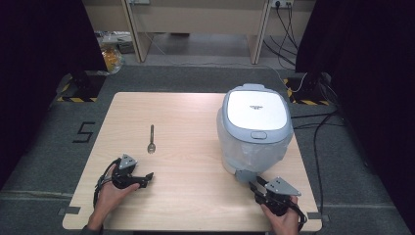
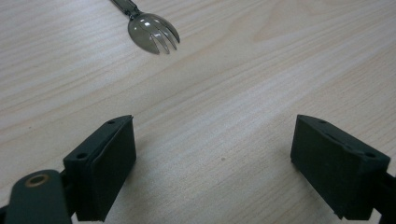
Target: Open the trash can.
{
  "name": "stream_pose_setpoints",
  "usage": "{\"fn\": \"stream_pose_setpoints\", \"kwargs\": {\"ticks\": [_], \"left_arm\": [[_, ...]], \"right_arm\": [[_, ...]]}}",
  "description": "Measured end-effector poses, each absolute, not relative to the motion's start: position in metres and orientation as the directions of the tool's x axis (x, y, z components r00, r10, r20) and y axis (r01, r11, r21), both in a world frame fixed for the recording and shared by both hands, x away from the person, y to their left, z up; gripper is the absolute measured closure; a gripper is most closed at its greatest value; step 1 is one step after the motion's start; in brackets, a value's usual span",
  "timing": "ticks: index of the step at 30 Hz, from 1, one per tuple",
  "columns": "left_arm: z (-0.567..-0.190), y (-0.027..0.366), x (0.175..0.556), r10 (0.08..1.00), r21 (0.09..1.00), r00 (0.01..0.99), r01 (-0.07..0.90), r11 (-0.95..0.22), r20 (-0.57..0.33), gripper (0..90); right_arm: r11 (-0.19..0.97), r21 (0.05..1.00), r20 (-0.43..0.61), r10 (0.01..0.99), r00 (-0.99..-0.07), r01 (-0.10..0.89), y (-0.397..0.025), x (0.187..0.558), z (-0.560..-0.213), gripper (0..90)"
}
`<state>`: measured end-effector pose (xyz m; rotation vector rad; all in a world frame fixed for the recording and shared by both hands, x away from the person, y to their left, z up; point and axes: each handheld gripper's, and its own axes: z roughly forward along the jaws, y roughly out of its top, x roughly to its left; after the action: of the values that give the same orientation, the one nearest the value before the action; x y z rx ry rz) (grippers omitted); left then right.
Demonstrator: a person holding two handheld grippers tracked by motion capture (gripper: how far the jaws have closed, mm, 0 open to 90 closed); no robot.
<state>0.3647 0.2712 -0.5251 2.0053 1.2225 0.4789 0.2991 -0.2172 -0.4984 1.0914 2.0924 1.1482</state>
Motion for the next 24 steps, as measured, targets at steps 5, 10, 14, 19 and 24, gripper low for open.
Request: {"fn": "stream_pose_setpoints", "kwargs": {"ticks": [5,10,14,19,24], "left_arm": [[-0.525,0.271,0.365,0.876,0.744,0.479,0.605,-0.284,-0.055,13.0],[-0.525,0.271,0.365,0.876,0.744,0.479,0.605,-0.284,-0.055,13.0],[-0.525,0.271,0.365,0.876,0.744,0.479,0.605,-0.284,-0.056,13.0],[-0.525,0.271,0.365,0.876,0.744,0.479,0.605,-0.284,-0.056,13.0],[-0.525,0.271,0.365,0.876,0.743,0.48,0.605,-0.285,-0.055,13.0]], "right_arm": [[0.331,0.867,-0.076,0.827,-0.557,0.372,-0.211,0.304,-0.496,70.1],[0.337,0.866,-0.082,0.824,-0.56,0.369,-0.204,0.311,-0.498,70.1],[0.35,0.861,-0.094,0.822,-0.561,0.368,-0.201,0.316,-0.501,70.0],[0.353,0.854,-0.09,0.823,-0.56,0.382,-0.199,0.317,-0.504,70.4],[0.357,0.855,-0.098,0.823,-0.559,0.376,-0.199,0.317,-0.507,71.3]]}}
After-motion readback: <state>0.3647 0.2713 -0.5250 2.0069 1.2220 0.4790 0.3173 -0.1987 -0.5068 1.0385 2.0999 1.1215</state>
